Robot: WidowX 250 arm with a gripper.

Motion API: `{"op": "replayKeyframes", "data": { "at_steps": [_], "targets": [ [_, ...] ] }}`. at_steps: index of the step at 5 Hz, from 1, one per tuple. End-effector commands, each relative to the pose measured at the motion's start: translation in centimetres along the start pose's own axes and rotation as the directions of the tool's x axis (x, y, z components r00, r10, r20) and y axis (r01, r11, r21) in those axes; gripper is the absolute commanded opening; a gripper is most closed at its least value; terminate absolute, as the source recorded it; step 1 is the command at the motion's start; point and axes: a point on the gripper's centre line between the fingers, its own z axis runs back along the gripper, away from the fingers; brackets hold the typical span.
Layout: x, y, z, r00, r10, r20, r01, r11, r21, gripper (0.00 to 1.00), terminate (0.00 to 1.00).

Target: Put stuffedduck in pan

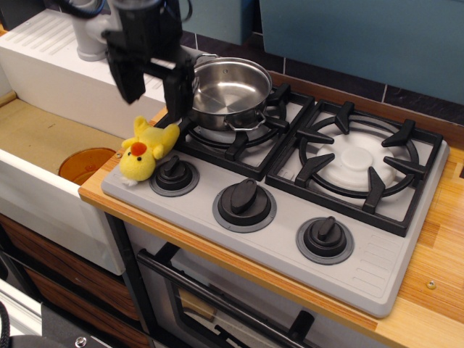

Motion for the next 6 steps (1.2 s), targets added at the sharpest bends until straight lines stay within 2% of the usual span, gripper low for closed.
{"op": "replayKeyframes", "data": {
  "at_steps": [1,4,6],
  "targets": [
    [-0.6,0.6,-1.2,0.994,-0.011,0.104,0.008,1.0,0.026,1.0,0.0],
    [-1.7,2.0,-3.8,0.99,-0.019,0.138,0.017,1.0,0.014,1.0,0.0],
    [-1.4,2.4,-5.3,0.991,-0.026,0.132,0.027,1.0,-0.006,1.0,0.0]
  ]
}}
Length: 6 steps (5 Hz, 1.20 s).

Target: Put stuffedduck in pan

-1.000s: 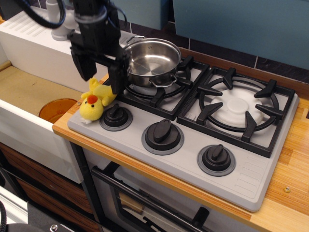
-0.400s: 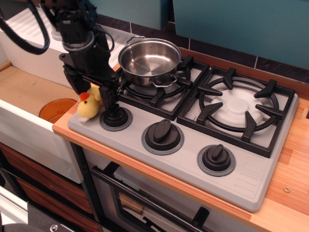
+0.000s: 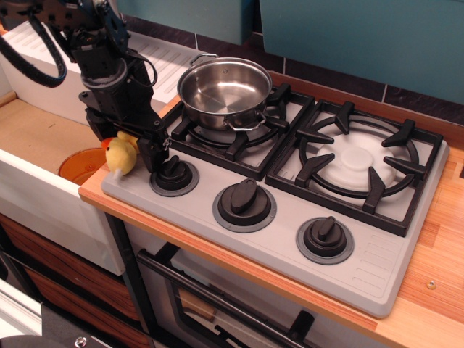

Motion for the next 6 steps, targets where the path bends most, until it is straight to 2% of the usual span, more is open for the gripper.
{"op": "replayKeyframes", "data": {
  "at_steps": [1,3,5,6],
  "targets": [
    [1.1,0.3,-0.5,1.0,0.01,-0.003,-0.01,1.0,0.008,0.0,0.0],
    [1.5,0.2,0.1,1.0,0.01,-0.024,-0.01,1.0,0.018,0.0,0.0],
    [3.4,-0.2,5.6,0.994,0.015,-0.106,-0.009,0.998,0.059,0.0,0.0],
    [5.4,-1.1,8.3,0.992,0.007,-0.13,0.004,0.997,0.08,0.0,0.0]
  ]
}}
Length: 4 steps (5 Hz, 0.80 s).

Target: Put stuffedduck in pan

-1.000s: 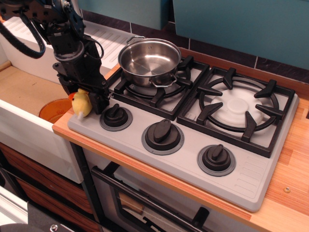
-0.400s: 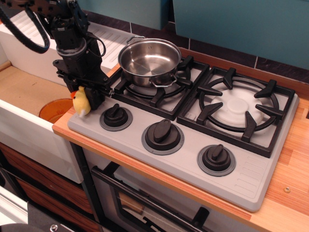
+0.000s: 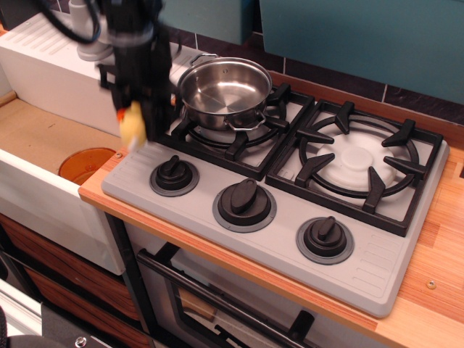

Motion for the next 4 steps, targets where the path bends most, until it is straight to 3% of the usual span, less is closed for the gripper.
{"op": "replayKeyframes", "data": {
  "at_steps": [1,3,4],
  "targets": [
    [3.7,-1.0,6.9,1.0,-0.018,0.025,0.016,0.997,0.071,0.0,0.0],
    [6.2,-2.7,9.0,1.0,-0.01,0.029,0.006,0.993,0.118,0.0,0.0],
    [7.1,-3.1,9.2,1.0,-0.012,0.027,0.008,0.994,0.111,0.0,0.0]
  ]
}}
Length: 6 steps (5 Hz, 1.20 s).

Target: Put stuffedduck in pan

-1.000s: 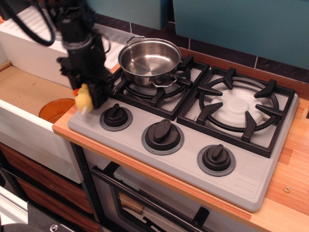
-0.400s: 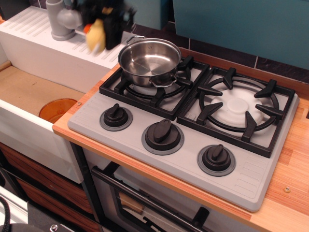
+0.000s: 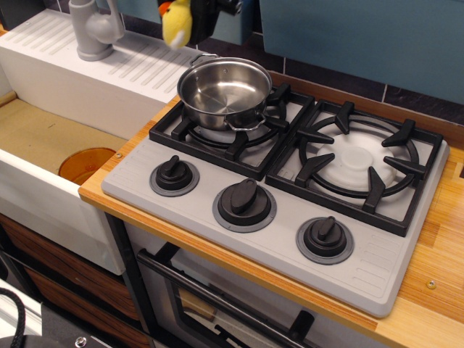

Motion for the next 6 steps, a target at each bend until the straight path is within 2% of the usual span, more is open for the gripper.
{"op": "replayKeyframes", "data": {
  "at_steps": [1,2,6],
  "targets": [
    [2.13,-0.28,1.25,0.998,0.002,0.06,-0.002,1.0,-0.001,0.0,0.0],
    [2.49,-0.29,0.9,0.996,-0.017,0.088,0.017,1.0,-0.006,1.0,0.0],
    [3.01,-0.39,0.65,0.995,-0.019,0.101,0.022,0.999,-0.031,1.0,0.0]
  ]
}}
